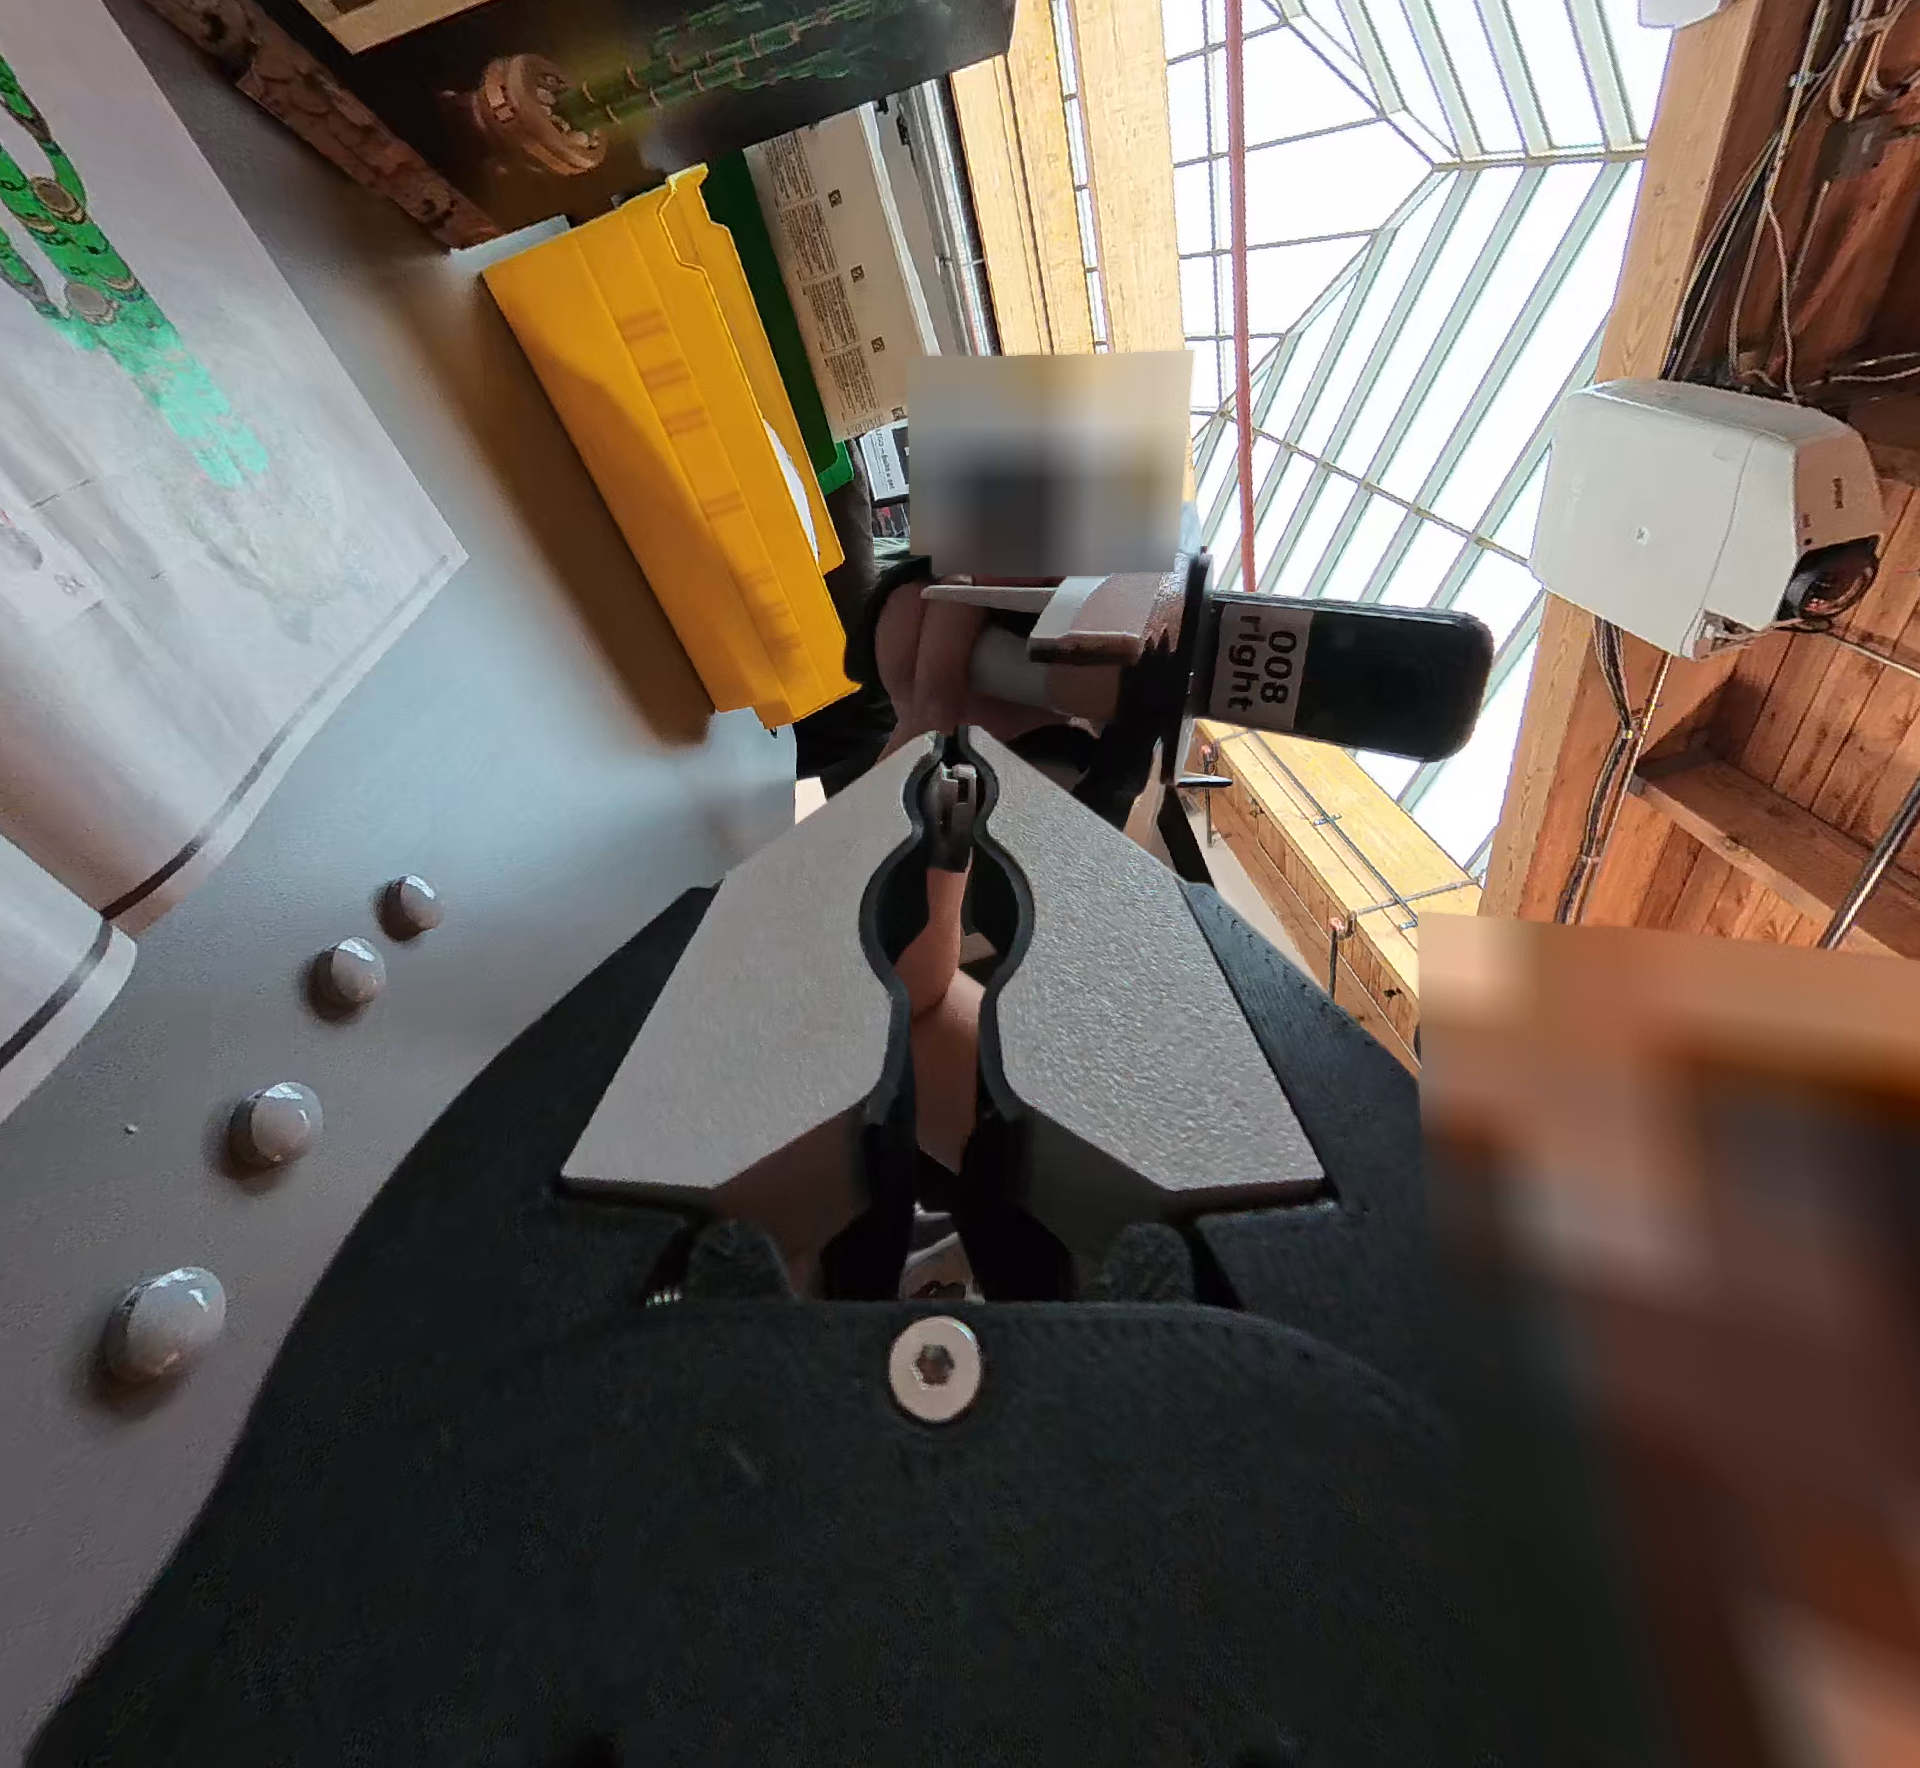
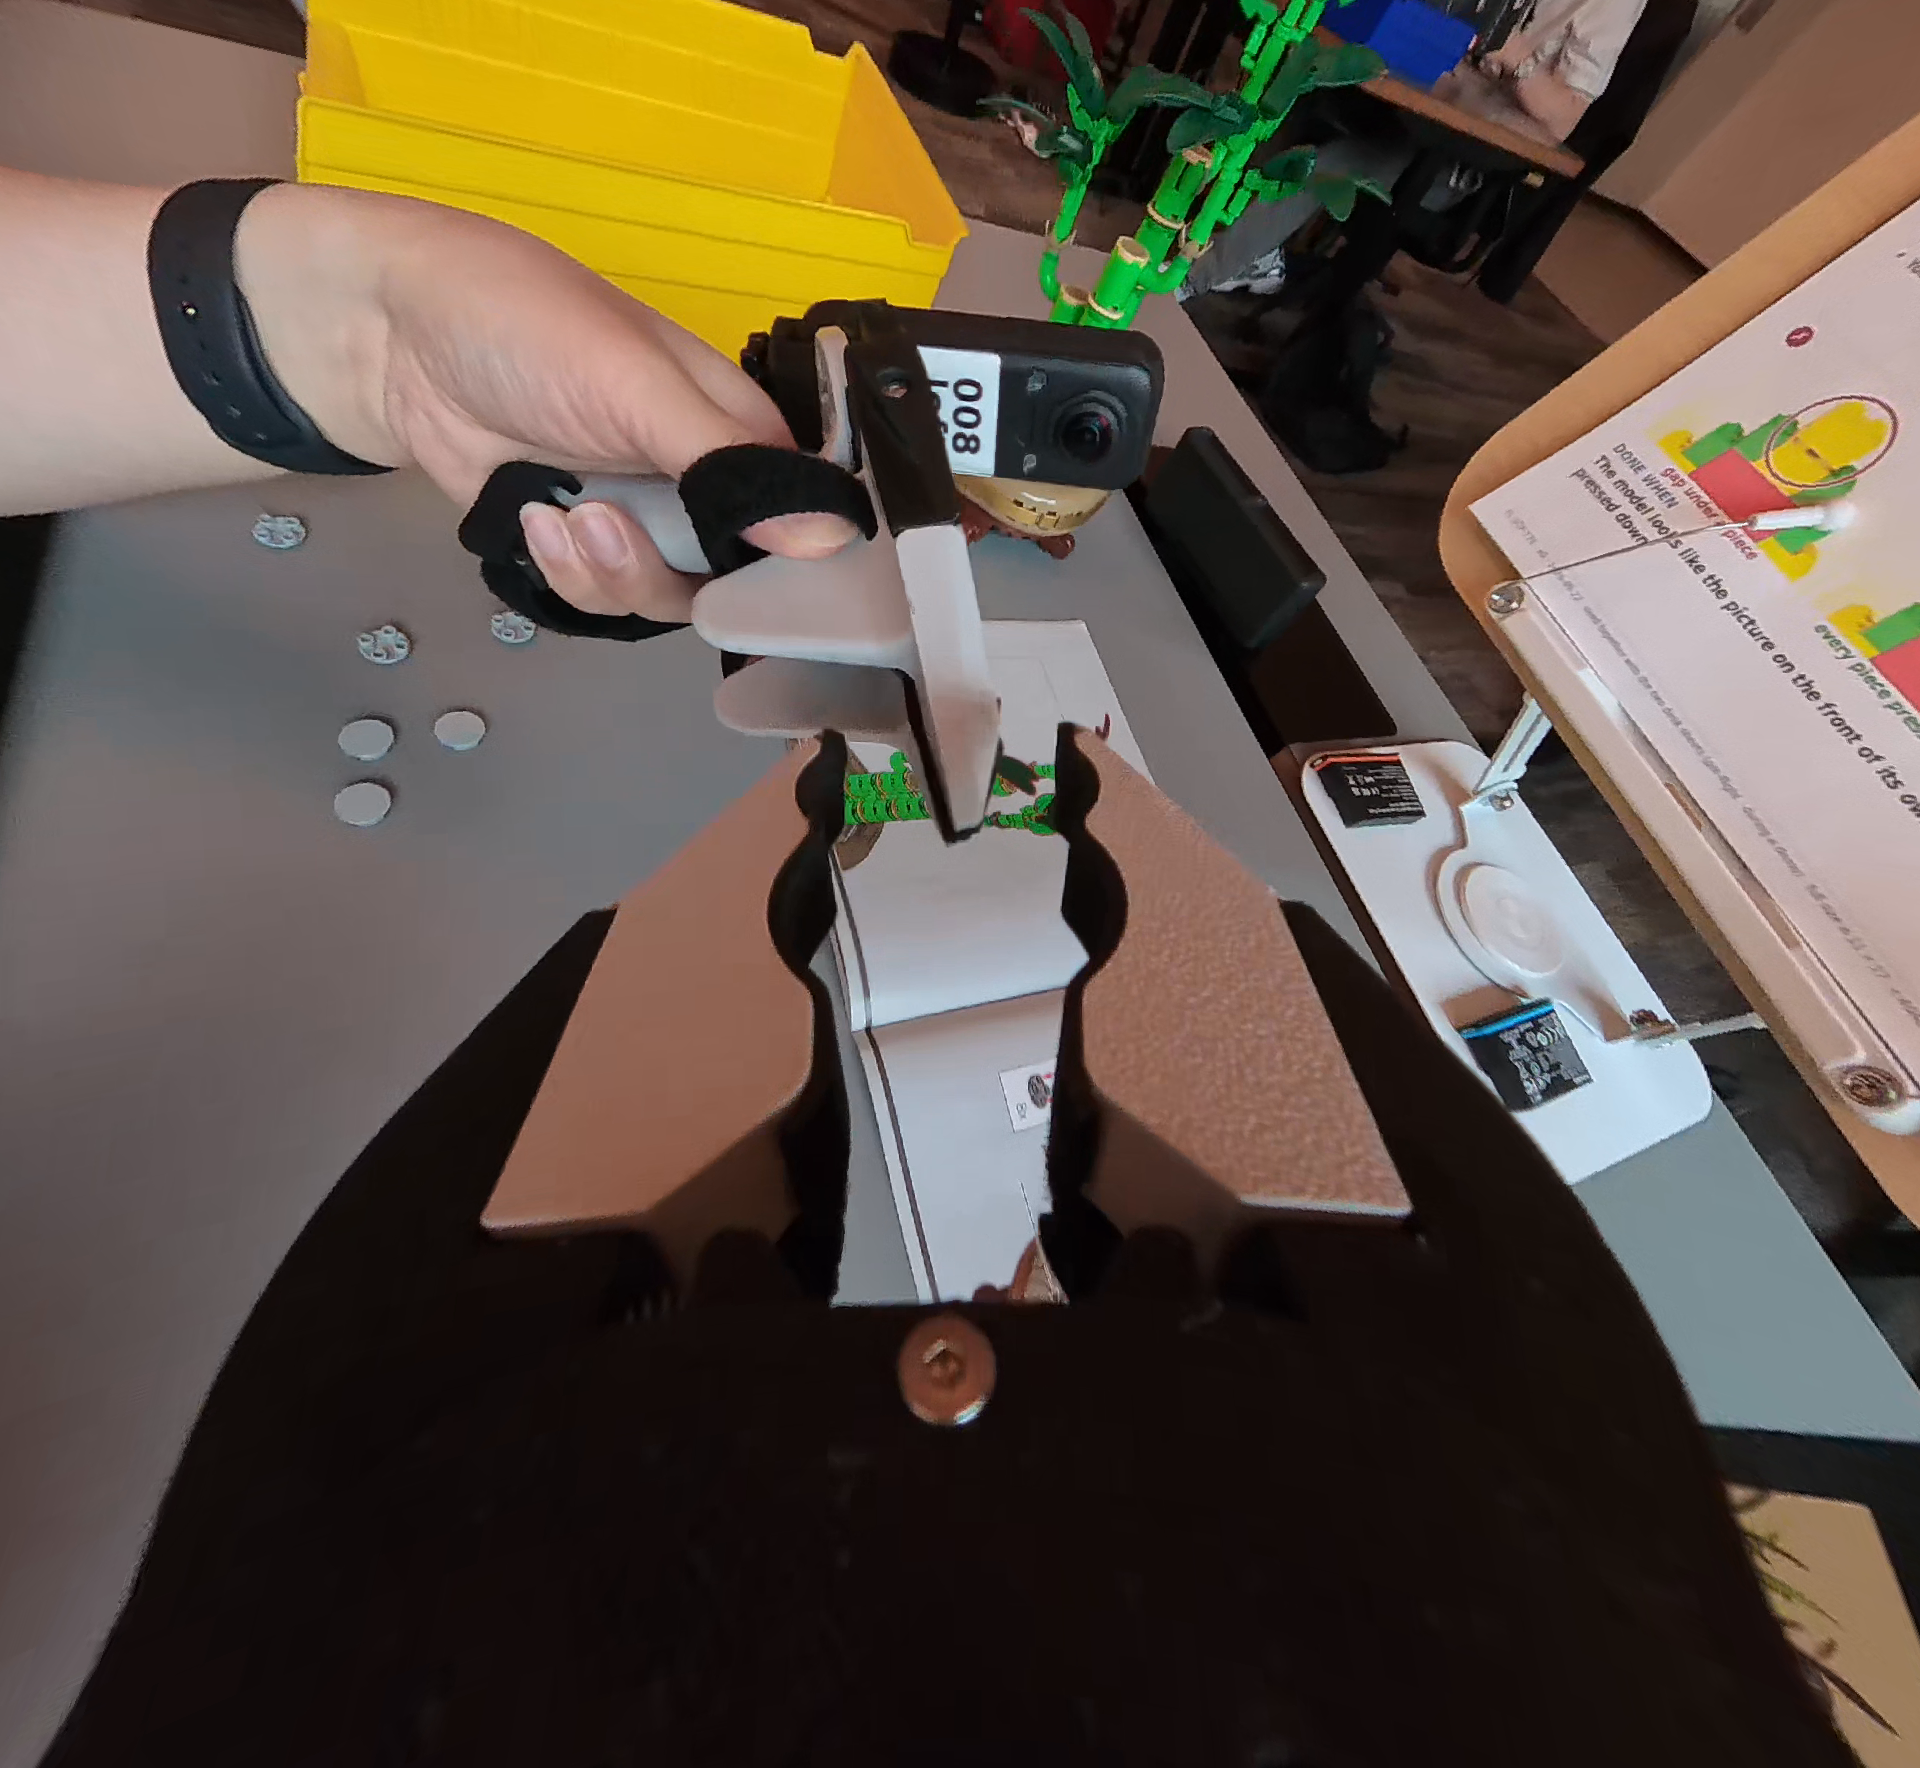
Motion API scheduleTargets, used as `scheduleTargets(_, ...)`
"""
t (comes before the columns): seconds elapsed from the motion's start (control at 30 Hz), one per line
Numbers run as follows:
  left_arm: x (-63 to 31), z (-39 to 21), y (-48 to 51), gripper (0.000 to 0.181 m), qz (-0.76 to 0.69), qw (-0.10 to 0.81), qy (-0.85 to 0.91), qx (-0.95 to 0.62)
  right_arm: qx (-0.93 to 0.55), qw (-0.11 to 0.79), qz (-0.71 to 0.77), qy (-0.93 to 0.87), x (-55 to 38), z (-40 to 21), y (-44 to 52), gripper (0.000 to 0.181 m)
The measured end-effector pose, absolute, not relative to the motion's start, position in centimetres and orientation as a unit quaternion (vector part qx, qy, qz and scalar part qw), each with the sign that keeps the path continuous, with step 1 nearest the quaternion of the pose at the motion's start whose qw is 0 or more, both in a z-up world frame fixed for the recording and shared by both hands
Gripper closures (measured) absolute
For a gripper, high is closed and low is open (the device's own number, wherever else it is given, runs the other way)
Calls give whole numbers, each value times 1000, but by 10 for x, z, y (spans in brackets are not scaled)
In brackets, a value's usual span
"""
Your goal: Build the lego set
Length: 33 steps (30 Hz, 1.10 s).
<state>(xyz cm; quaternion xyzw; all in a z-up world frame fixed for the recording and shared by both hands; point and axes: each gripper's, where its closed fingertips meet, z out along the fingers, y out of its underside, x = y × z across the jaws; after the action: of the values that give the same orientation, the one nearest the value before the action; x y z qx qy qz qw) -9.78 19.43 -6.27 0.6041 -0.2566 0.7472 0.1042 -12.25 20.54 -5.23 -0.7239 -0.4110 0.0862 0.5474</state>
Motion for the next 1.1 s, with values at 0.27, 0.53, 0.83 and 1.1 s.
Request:
scheduleTargets(0.27,-99,-60,198,158,748,105,-244,608,-699,590,124,-385,-130,-62,219,141)
scheduleTargets(0.53,-97,-60,189,156,745,117,-252,606,-703,590,136,-372,-131,-76,227,155)
scheduleTargets(0.83,-97,-62,189,156,743,119,-258,606,-699,586,129,-389,-134,-79,225,165)
scheduleTargets(1.1,-97,-64,189,158,739,114,-266,609,-700,588,136,-383,-135,-79,225,165)
